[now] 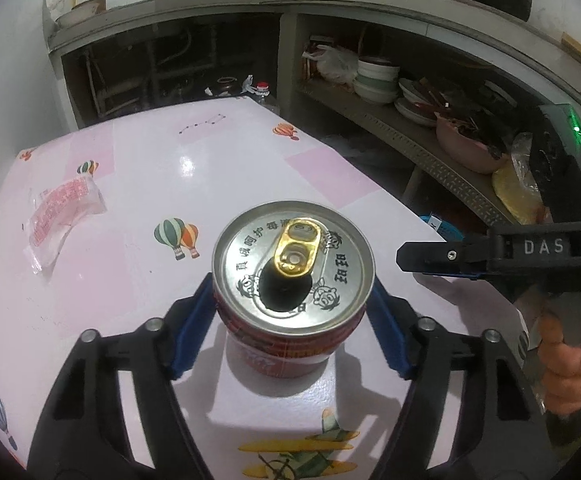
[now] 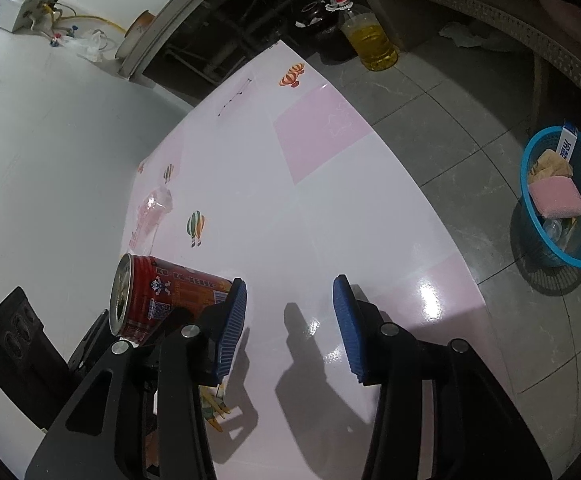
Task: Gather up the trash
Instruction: 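Move the right tool to the clear plastic bag and close on it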
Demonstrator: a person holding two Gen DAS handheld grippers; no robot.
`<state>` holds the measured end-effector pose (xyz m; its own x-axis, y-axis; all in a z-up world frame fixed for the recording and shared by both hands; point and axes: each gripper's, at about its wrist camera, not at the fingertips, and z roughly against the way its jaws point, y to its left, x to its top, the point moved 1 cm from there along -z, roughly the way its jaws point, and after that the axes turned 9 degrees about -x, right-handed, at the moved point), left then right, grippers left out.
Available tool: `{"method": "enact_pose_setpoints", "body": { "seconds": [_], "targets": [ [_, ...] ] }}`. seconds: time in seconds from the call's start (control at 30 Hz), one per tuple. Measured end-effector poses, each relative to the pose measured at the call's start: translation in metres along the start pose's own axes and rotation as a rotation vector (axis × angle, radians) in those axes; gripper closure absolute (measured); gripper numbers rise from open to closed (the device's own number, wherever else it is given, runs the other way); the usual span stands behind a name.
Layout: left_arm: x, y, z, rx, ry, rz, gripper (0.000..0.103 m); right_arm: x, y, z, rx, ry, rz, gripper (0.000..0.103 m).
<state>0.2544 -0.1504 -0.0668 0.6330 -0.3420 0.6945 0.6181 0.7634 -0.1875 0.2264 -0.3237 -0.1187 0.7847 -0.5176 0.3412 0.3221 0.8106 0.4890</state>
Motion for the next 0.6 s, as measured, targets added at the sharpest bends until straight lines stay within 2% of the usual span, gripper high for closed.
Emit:
{"method": "enact_pose_setpoints", "body": {
  "seconds": [0.6],
  "targets": [
    [-0.0049,-0.0018,0.004,0.016,0.007,0.009,0.04,-0.0017,0.0046,0.0049,-0.019,-0.011,0.024,0.059]
  ]
}}
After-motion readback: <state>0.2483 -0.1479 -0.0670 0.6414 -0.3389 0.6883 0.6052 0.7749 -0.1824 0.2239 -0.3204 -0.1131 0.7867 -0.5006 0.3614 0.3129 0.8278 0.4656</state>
